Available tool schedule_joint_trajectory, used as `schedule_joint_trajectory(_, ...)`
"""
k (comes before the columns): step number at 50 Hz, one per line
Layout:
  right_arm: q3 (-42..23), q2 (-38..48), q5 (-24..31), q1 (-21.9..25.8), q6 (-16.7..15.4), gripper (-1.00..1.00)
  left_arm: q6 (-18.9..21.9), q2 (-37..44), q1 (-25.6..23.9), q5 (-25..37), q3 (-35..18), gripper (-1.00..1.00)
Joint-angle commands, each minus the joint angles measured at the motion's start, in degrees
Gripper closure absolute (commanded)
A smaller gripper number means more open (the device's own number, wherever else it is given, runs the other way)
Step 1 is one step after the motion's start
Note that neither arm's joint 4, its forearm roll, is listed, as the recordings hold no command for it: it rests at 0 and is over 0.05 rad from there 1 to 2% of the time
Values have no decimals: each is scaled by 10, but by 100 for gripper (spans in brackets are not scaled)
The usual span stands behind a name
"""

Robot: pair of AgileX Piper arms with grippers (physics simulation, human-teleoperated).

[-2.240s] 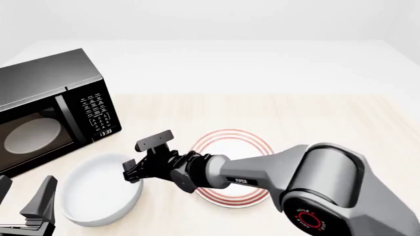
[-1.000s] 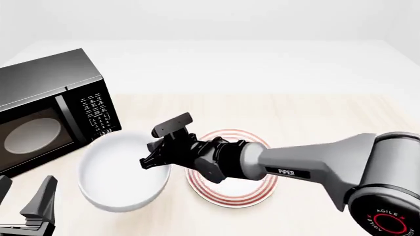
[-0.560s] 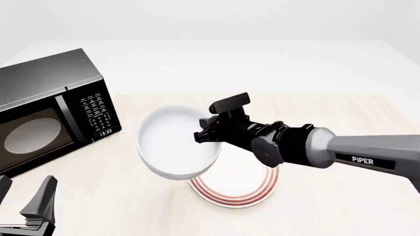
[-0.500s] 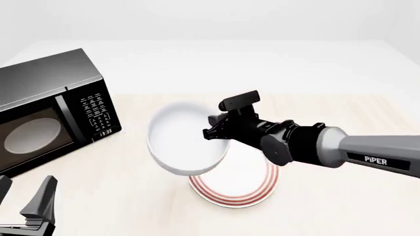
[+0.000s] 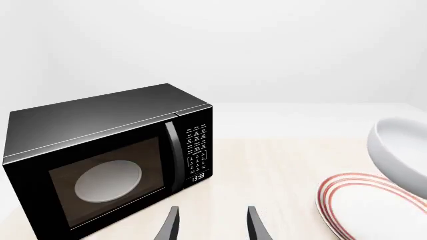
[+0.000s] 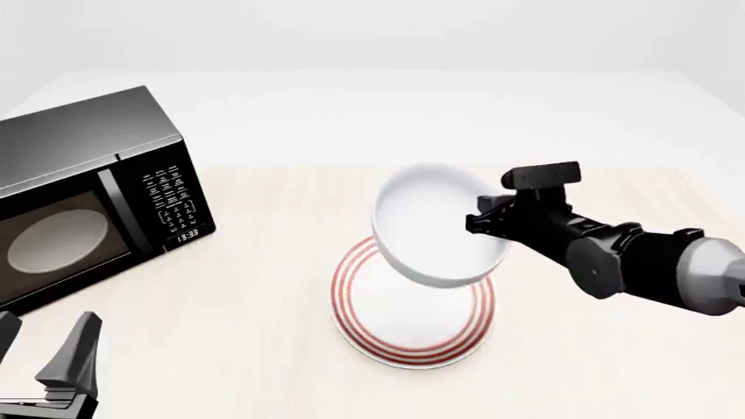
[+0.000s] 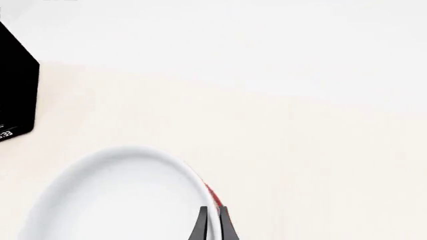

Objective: Put the white bowl to the right of the plate.

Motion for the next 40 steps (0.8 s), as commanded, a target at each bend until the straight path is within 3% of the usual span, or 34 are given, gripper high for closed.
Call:
schedule_joint_trajectory(1, 39, -13, -19, -73, -1, 100, 0, 0, 0, 0, 0, -100)
schedule_joint_trajectory(40, 122, -21, -71, -303, -1, 100, 0, 0, 0, 0, 0, -100)
